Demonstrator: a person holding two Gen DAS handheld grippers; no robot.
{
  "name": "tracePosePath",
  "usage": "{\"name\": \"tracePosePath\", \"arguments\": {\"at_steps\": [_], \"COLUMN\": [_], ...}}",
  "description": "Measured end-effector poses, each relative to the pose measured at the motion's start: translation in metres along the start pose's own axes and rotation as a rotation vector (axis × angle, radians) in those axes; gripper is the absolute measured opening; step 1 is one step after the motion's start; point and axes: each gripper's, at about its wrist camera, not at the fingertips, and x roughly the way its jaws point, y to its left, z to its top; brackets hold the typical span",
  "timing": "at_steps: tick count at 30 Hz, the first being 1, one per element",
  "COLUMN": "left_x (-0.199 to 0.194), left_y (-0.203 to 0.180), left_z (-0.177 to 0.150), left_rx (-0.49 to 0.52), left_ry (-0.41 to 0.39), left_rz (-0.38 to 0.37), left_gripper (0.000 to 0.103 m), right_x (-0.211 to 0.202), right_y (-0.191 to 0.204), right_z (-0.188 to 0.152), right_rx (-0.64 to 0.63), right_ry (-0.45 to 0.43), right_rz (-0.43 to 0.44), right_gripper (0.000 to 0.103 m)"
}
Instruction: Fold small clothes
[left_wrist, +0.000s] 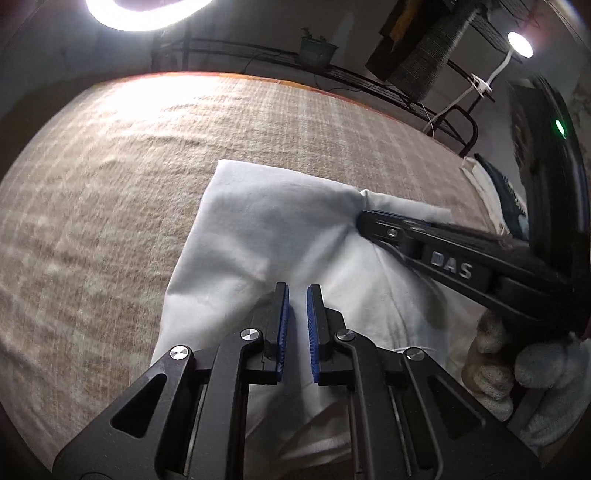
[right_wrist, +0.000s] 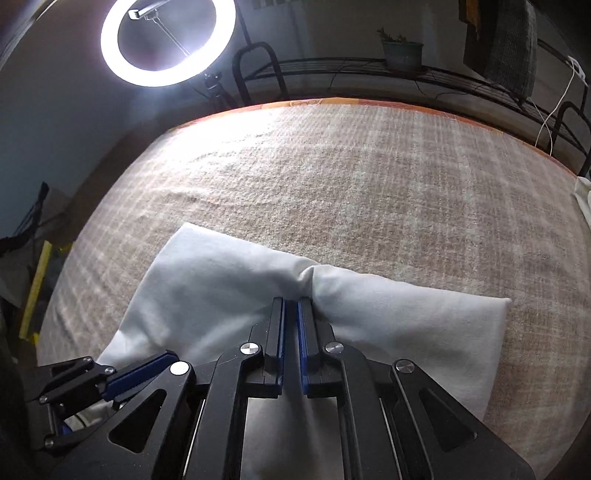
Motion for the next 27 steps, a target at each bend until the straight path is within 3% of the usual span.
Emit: {"name": "tracePosePath", "arguments": {"at_steps": [3,7,10,19,23,27], "left_x": [-0.015,-0.028,-0.029,-0.042,-0.072,-0.108], "left_y": [0.006,0.007,0.01,0.011,0.001,-0.009], "left_z": [0.0,-0.007,-0.023,-0.051,-0.053,-0.053], "left_rx": [-0.041,0.0,0.045,0.118,0.162,0.204], "left_ry": [-0.01,-0.009,0.016,0.027,-0.029,-0.105], "left_rz": [-0.02,-0.032,-0.007,0.077,0.098,0.101], "left_gripper": [0.008,0.008,0.008,0.01,0.01,0.01], "right_x": [-0.018,-0.044,-0.054,-0.069,-0.087,-0.119], "right_y": [-0.008,-0.023,-0.033,-0.036,-0.026,-0.013], "right_z": [-0.006,-0.022,-0.034,-0.078,-0.092,-0.103], "right_rx": [0.028,0.046,0.06,-0.003,-0.029,-0.03], "right_ry": [-0.009,-0.002,0.018,0.078,0.086,0.029], "right_rz": [-0.004,-0.015,0.007,-0.107,-0.139,-0.124], "right_gripper": [0.008,0.009,0.009,0.015,0.015,0.015]}}
